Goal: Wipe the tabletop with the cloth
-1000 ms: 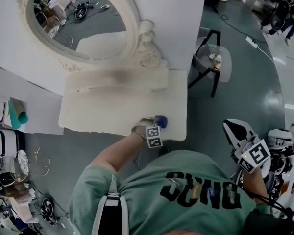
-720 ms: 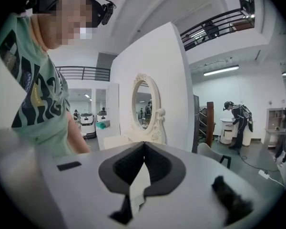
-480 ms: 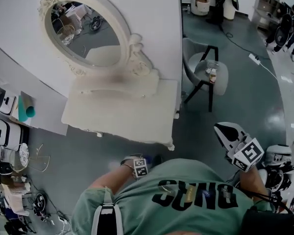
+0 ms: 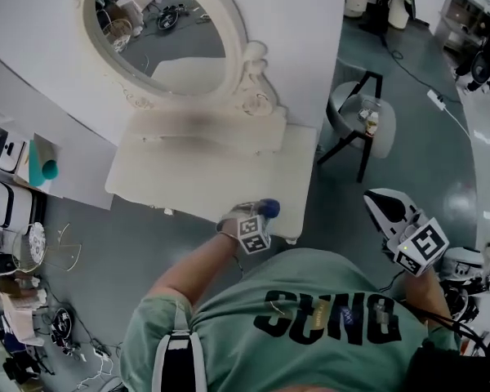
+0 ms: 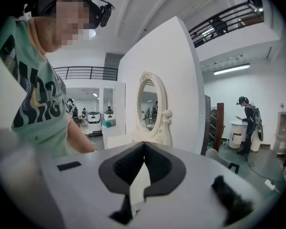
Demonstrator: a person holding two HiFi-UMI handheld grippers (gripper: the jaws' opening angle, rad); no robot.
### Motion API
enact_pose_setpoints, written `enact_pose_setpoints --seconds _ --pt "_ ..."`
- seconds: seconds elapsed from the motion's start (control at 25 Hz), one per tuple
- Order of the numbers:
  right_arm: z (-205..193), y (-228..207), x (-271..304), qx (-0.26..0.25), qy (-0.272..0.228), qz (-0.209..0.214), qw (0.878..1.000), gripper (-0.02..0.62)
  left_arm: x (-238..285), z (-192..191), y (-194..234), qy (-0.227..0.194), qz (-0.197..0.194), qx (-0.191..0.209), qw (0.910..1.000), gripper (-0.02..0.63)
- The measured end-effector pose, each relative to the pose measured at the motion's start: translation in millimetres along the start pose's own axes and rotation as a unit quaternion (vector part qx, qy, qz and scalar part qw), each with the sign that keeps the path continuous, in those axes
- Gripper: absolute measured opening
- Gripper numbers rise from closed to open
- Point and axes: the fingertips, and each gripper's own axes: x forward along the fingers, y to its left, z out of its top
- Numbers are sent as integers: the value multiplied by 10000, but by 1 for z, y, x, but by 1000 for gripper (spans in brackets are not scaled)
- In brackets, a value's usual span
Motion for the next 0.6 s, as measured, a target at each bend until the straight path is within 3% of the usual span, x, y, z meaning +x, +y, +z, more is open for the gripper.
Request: enact_pose_setpoints --seconds 0.12,0.36,0.48,0.6 --pt "8 -8 16 -14 22 -174 9998 12 15 28 60 -89 269 445 9986 83" --pt "-7 -49 7 215 171 -362 9990 12 66 85 154 498 874 1250 9870 83" --pt "-18 -83 -3 371 180 -319 9986 12 90 113 193 895 1098 1470 9789 83" --pt "-31 -122 -11 425 206 -169 9987 12 124 119 225 1629 1164 1691 9650 83"
